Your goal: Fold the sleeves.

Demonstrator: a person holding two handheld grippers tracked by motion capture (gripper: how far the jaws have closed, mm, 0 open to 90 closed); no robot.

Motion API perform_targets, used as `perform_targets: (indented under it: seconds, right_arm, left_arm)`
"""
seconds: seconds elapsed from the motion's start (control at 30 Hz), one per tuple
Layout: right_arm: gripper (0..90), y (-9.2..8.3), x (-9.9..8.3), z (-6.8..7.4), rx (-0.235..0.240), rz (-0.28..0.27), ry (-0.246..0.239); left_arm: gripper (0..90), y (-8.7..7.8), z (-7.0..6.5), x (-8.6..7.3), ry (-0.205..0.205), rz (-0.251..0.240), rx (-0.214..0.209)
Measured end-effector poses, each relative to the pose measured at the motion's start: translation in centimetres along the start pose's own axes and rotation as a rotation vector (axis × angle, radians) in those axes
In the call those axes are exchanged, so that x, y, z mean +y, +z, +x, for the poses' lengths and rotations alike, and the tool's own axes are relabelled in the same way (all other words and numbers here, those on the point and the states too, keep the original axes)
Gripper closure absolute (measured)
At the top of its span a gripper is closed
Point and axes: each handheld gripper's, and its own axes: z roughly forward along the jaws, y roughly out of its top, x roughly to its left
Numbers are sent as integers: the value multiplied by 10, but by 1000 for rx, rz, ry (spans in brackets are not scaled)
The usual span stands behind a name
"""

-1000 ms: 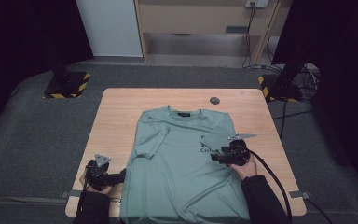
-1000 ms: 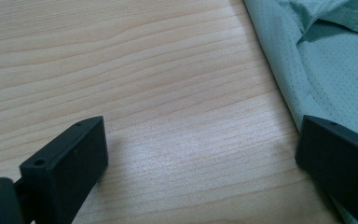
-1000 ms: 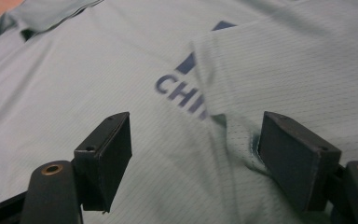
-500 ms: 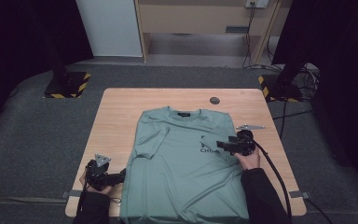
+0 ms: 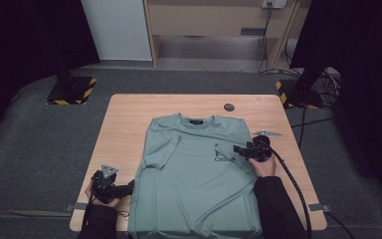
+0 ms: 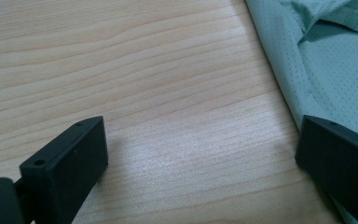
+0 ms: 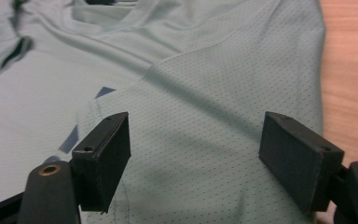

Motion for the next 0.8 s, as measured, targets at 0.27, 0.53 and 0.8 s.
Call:
perform_targets:
  seconds: [0.27, 0.53, 0.8]
  right_arm:
    - [207, -8, 4, 0, -9, -19, 21]
    - [170, -42, 3, 9, -1, -83, -9]
    - [157, -62, -16, 17, -26, -48, -62]
  left_arm:
    - [12, 0, 0, 0, 1, 0, -2]
    - [12, 0, 0, 0, 2, 0, -1]
    - [12, 0, 0, 0, 2, 0, -2]
